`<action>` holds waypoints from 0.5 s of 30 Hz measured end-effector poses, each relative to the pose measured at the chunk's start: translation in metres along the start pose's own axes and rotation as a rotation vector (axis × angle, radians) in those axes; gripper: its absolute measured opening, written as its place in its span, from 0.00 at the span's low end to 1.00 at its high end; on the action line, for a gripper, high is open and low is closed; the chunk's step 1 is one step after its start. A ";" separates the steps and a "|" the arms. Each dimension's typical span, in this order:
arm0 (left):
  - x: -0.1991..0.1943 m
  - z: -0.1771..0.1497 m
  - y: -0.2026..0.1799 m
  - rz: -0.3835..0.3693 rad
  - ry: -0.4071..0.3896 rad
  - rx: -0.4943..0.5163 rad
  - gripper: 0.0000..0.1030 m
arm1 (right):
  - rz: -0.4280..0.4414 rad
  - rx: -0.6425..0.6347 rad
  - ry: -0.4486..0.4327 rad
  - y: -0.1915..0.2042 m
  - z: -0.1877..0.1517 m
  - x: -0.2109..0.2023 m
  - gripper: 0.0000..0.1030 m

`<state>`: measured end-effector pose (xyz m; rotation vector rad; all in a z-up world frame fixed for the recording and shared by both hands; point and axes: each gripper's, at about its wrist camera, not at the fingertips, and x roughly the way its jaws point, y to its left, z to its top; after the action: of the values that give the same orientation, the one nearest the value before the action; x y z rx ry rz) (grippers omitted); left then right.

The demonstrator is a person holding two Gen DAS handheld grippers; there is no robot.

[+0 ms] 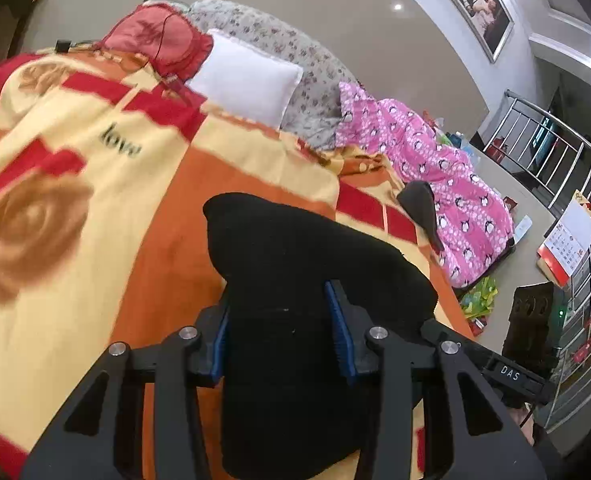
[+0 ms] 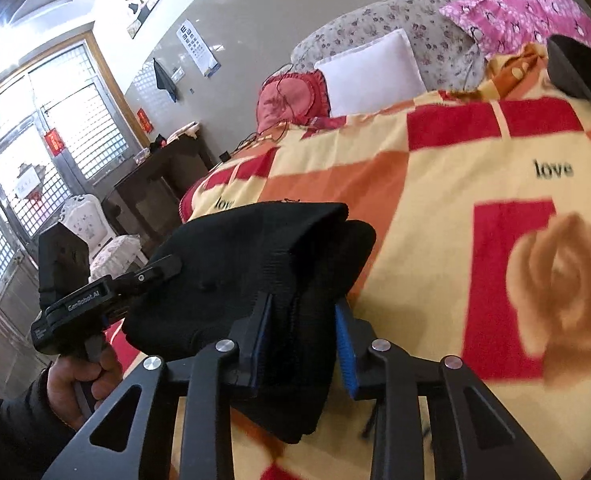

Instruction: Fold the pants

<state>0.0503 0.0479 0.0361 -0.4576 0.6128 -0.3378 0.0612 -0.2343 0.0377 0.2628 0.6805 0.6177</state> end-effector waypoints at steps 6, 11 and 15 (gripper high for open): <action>0.040 0.029 0.004 0.024 0.044 0.048 0.39 | -0.007 0.028 0.023 -0.020 0.037 0.028 0.29; 0.072 0.021 0.011 0.102 0.116 0.053 0.44 | -0.071 0.026 0.106 -0.040 0.033 0.059 0.29; 0.077 0.016 -0.006 0.210 0.128 0.137 0.64 | -0.151 -0.026 0.102 -0.029 0.027 0.058 0.30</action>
<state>0.1188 0.0145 0.0147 -0.2386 0.7502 -0.2078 0.1269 -0.2226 0.0172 0.1551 0.7823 0.4979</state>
